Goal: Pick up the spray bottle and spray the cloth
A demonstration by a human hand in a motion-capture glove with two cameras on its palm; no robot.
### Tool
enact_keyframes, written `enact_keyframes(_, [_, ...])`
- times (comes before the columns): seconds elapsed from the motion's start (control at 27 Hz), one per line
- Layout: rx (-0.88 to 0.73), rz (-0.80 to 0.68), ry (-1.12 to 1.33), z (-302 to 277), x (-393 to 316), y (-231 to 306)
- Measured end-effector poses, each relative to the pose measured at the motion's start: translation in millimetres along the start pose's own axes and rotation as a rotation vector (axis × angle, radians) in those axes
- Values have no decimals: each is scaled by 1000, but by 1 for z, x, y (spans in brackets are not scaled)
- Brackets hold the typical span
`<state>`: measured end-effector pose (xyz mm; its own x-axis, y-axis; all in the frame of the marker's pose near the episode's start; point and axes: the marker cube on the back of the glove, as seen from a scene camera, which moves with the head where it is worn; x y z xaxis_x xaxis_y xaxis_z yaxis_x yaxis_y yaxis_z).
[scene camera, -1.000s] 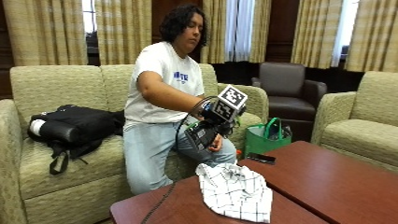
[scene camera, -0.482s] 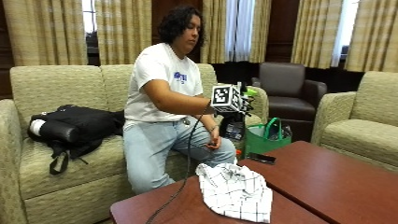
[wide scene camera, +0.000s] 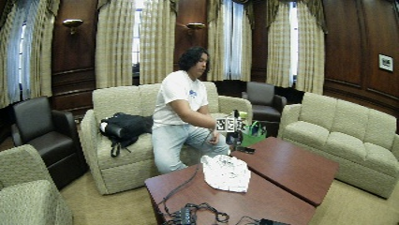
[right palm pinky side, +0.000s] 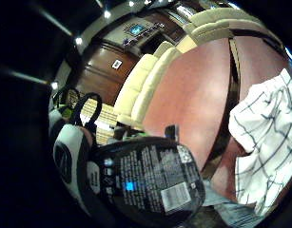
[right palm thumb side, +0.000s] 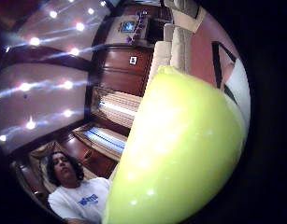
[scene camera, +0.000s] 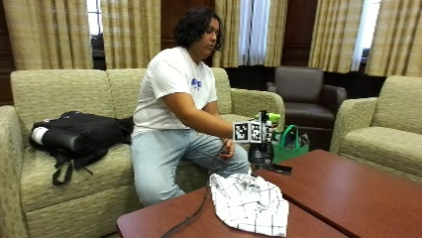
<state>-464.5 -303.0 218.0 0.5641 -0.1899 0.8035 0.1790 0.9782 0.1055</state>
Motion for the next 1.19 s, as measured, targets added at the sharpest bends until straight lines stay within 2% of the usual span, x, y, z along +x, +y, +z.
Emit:
enact_keyframes(0.56, [131,-12,55,47,71,9])
enact_keyframes(1.19, [152,-28,75,56,77,7])
